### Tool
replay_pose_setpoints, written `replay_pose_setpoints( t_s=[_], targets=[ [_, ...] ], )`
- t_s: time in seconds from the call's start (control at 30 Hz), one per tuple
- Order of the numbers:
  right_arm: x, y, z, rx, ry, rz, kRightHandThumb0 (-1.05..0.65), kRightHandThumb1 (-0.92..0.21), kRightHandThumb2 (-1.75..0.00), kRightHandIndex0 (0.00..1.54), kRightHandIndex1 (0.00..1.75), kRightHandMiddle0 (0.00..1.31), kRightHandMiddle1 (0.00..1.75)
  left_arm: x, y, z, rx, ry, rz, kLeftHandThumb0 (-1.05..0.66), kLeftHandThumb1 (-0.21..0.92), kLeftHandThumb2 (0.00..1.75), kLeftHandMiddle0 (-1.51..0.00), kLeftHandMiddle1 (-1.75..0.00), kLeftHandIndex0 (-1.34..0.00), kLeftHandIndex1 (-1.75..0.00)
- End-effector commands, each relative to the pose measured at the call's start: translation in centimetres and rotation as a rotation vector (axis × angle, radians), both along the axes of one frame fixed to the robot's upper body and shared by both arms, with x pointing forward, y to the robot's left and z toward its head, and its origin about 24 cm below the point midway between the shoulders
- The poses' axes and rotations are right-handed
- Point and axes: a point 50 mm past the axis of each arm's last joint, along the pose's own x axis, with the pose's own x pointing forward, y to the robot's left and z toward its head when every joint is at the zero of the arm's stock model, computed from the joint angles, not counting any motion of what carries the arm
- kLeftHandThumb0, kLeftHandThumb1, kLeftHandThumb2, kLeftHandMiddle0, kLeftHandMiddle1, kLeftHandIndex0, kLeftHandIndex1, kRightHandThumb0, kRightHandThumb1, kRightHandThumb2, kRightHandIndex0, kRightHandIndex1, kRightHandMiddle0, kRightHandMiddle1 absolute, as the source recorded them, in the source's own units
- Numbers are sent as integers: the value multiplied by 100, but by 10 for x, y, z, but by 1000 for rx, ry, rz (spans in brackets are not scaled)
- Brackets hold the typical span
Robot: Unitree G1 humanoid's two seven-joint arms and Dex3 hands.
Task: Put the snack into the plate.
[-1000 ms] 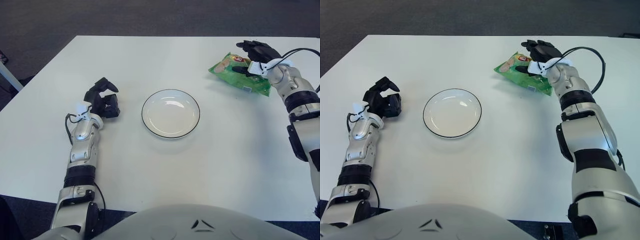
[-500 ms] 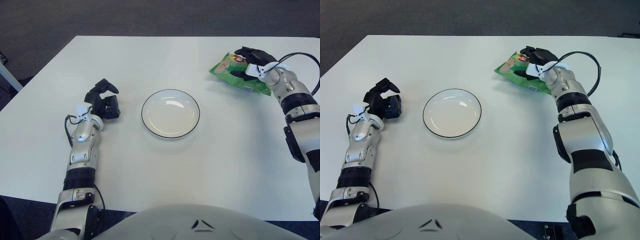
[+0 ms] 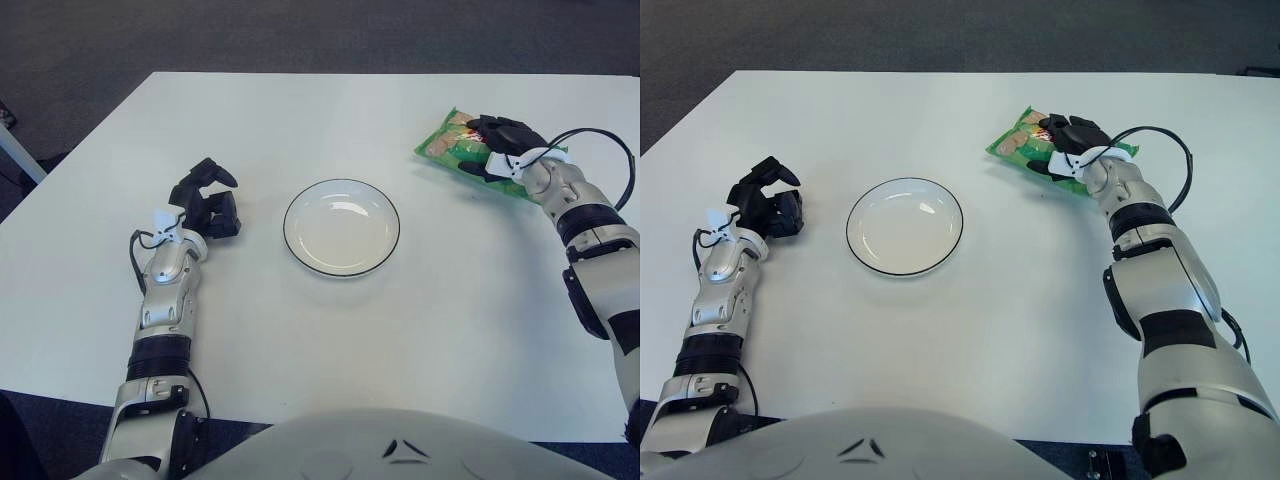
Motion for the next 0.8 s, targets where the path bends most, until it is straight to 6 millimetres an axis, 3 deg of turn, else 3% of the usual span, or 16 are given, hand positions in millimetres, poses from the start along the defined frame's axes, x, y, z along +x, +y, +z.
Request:
replay_pose_setpoints(
  t_s=[0.0,0.37,0.6,0.67,0.7,0.77],
  targets=[
    [-14,-12,-31,-38,109,-51,-104,-92,-69,0,0,0,55,-25,-7,-47,-78,151,27,-52,22,144,-132,-175,-70,-175],
    [-19,-20,-41,-50,137,-124,-105,-92,-66,0,0,0,54,-26,-6,-47,-84,141,32,-53,21,145,-131,-175,-71,-175],
    [-19,-23,-39,-103,88,-134,-102,-92,-59,8,5,0,76,-26,-5,-47,-86,137,36,-53,21,145,-131,-175,-71,-175],
    [-19,-24,-38,-129,48,-136,-87,-84,-57,3,73,5,118,-26,-5,-48,-96,136,32,-53,21,145,-131,-175,-70,-175],
    [-19,-24,-38,-138,33,-137,-71,-72,-73,2,105,21,136,-26,-5,-48,-100,136,30,-53,21,145,-131,-175,-70,-175],
    [-20,-24,-38,-145,19,-138,-57,-61,-88,1,133,36,151,-26,-5,-48,-104,137,29,-53,21,145,-131,-175,-70,-175]
  ],
)
